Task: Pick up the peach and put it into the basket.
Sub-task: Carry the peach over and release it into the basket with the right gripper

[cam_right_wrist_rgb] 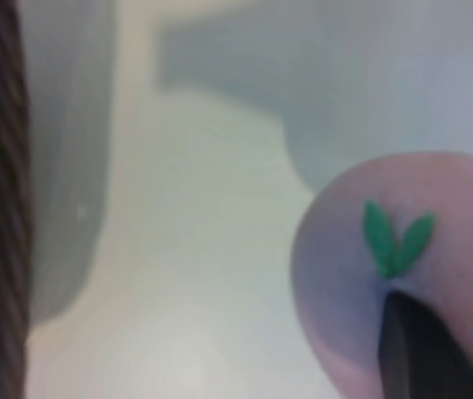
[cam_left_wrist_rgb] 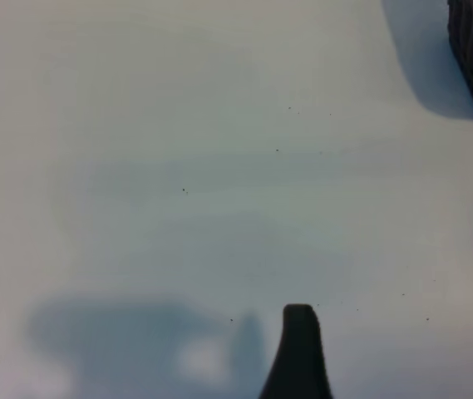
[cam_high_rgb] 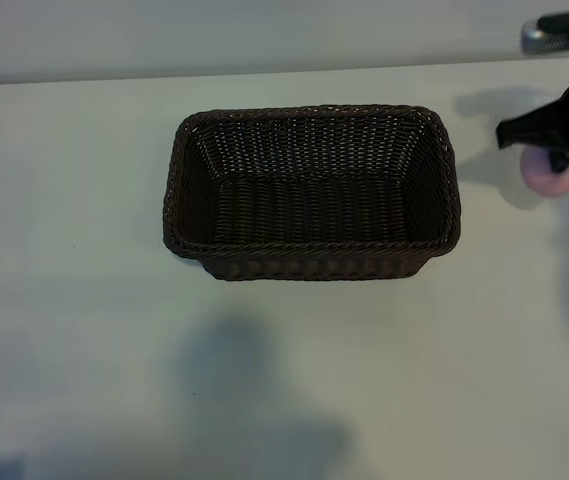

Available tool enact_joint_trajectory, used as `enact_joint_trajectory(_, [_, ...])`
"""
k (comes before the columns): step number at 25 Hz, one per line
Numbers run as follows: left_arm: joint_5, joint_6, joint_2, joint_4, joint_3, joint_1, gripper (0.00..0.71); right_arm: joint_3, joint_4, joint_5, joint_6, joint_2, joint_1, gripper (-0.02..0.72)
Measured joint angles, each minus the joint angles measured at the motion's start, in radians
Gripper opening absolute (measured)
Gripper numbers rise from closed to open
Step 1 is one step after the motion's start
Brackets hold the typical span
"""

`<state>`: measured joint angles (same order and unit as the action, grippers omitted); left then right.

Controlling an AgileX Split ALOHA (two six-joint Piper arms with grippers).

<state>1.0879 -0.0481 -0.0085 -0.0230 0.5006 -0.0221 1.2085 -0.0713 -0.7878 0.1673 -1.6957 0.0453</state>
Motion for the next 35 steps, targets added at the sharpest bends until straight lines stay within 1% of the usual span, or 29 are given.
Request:
enact_joint_trajectory(5, [0.0, 0.002, 0.0, -0.001, 0.0, 0.0, 0.594, 0.0, 0.004, -0.035, -0.006, 0.067, 0.0, 0.039])
enact_joint_trajectory(10, [0.0, 0.003, 0.0, -0.001, 0.0, 0.0, 0.594, 0.0, 0.006, -0.058, -0.031, 0.077, 0.0, 0.039])
enact_joint_trajectory(12, [0.0, 0.003, 0.0, -0.001, 0.0, 0.0, 0.594, 0.0, 0.022, -0.061, -0.047, 0.077, 0.0, 0.039])
enact_joint_trajectory(15, [0.0, 0.003, 0.0, -0.001, 0.0, 0.0, 0.594, 0.002, 0.071, -0.068, -0.094, 0.077, 0.015, 0.039])
enact_joint_trajectory(17, [0.0, 0.003, 0.0, -0.001, 0.0, 0.0, 0.594, 0.01, 0.091, -0.078, -0.11, 0.077, 0.044, 0.039])
enact_joint_trajectory(23, [0.0, 0.003, 0.0, -0.001, 0.0, 0.0, 0.594, 0.1, 0.122, -0.141, -0.116, 0.077, 0.17, 0.039])
enact_joint_trajectory(28, [0.0, 0.003, 0.0, -0.001, 0.0, 0.0, 0.594, 0.185, 0.128, -0.161, -0.114, 0.068, 0.278, 0.039])
enact_joint_trajectory(35, [0.0, 0.003, 0.0, -0.002, 0.0, 0.0, 0.593, 0.253, 0.131, -0.175, -0.109, 0.0, 0.383, 0.039])
